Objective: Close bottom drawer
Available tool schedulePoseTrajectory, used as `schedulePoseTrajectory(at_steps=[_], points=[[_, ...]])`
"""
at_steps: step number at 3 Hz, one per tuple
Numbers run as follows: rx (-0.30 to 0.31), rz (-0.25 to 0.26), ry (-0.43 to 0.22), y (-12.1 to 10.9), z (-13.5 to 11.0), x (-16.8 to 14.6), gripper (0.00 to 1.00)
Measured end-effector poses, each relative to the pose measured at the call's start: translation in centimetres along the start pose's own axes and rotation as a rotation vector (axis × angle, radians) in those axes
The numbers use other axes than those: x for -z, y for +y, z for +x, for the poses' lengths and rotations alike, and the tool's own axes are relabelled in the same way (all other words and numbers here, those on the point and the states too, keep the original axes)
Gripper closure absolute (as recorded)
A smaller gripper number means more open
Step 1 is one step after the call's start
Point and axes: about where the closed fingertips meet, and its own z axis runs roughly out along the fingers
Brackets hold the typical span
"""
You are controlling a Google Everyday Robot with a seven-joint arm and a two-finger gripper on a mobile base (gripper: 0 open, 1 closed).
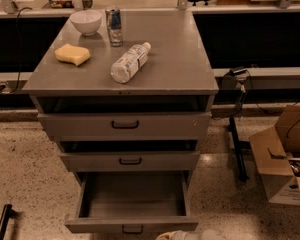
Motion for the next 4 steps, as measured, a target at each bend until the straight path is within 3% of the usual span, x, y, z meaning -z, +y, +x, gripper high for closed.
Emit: schedulePoseTrajectory(at_steps=[4], points=[[0.069,0.118,-0.047,-3.0,1.9,-3.6,1.00]])
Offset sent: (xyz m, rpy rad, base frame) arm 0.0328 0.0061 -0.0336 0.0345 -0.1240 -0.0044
